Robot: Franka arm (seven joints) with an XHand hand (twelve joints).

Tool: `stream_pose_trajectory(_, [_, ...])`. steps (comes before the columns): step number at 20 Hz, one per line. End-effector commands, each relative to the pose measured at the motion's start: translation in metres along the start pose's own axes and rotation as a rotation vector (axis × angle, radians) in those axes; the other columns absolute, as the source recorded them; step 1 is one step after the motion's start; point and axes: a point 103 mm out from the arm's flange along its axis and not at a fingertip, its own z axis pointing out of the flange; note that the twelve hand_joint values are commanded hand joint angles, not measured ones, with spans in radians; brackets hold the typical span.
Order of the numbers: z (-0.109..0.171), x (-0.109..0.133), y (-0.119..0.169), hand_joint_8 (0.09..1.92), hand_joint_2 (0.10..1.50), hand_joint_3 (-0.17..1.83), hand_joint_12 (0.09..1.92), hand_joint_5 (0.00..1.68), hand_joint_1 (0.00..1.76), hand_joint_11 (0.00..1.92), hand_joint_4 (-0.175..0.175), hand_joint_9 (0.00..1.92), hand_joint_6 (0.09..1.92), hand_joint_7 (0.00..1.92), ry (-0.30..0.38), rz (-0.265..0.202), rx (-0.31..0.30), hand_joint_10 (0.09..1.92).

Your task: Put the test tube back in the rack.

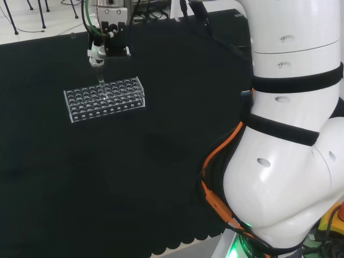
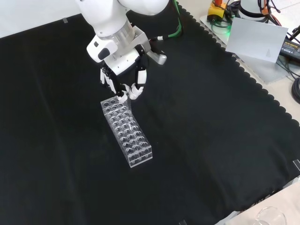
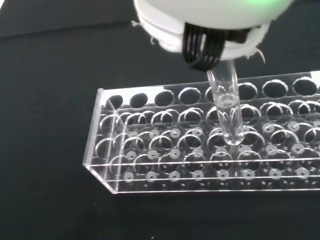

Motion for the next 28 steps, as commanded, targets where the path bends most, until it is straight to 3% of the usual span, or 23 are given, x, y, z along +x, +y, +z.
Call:
stream_pose_trajectory(1, [-0.001, 0.005, -0.001, 0.71, 0.68, 0.54, 1.23, 1.4, 1.44, 0.96, -0.175, 1.3, 0.1, 1.4, 0.005, -0.012, -0.002, 0.56])
stream_pose_trajectory(28, [0.012, 0.001, 0.004, 0.71, 0.68, 0.54, 1.23, 1.4, 1.44, 0.95, -0.175, 1.3, 0.09, 1.4, 0.005, -0.006, 0.01, 0.56])
